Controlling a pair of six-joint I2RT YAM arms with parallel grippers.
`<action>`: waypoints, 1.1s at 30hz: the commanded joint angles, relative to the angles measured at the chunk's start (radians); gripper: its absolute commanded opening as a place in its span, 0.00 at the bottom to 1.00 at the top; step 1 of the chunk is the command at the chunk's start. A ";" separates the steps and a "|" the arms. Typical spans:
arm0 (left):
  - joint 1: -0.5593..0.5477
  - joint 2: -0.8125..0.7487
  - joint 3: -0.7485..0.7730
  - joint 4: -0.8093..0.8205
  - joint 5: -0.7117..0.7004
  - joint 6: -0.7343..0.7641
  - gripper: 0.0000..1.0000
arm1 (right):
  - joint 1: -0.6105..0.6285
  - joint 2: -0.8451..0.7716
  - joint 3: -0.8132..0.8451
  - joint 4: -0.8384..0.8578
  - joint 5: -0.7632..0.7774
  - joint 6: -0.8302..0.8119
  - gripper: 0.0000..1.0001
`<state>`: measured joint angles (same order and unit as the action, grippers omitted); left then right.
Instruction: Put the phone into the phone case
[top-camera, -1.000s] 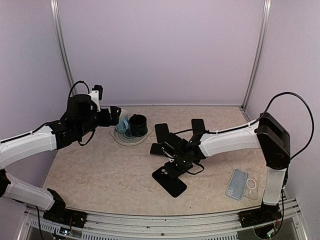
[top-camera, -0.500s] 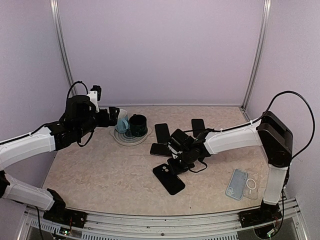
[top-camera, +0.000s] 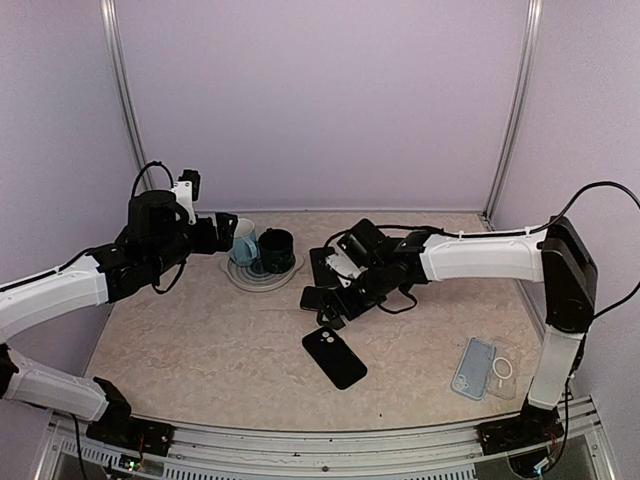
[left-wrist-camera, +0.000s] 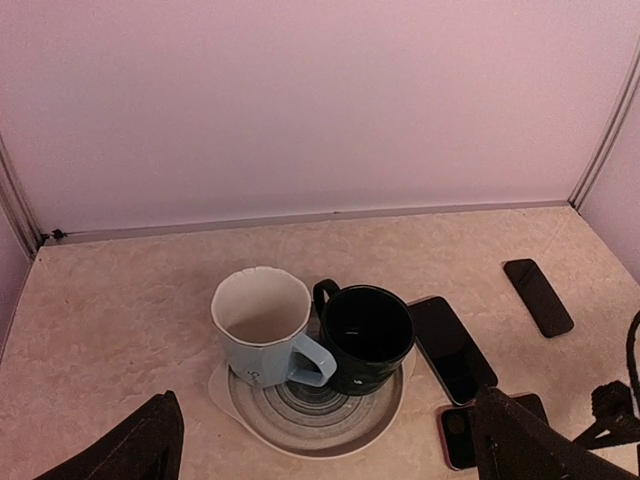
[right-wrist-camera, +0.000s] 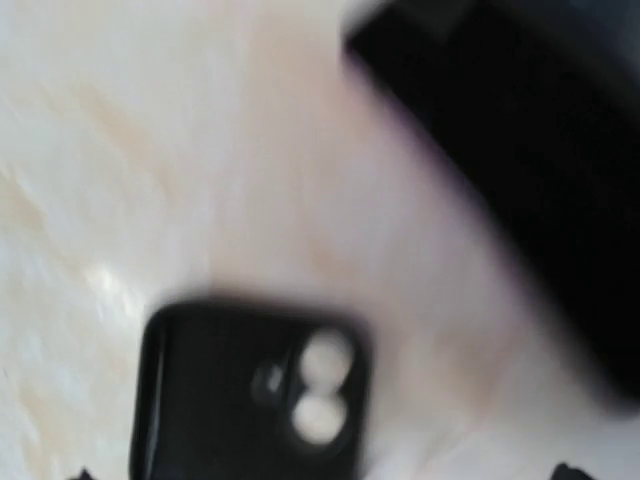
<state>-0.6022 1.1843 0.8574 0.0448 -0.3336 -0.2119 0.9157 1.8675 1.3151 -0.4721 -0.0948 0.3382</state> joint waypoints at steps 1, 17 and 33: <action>0.013 -0.014 -0.011 0.026 -0.006 0.024 0.99 | -0.091 0.022 0.142 -0.086 -0.041 -0.309 0.99; 0.033 0.039 -0.004 0.015 0.036 0.018 0.99 | -0.183 0.404 0.551 -0.208 -0.083 -0.613 0.99; 0.035 0.060 -0.001 0.010 0.050 0.021 0.99 | -0.183 0.463 0.540 -0.303 -0.058 -0.593 0.88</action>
<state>-0.5743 1.2388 0.8566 0.0444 -0.2913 -0.2039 0.7357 2.3173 1.8637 -0.7261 -0.1852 -0.2684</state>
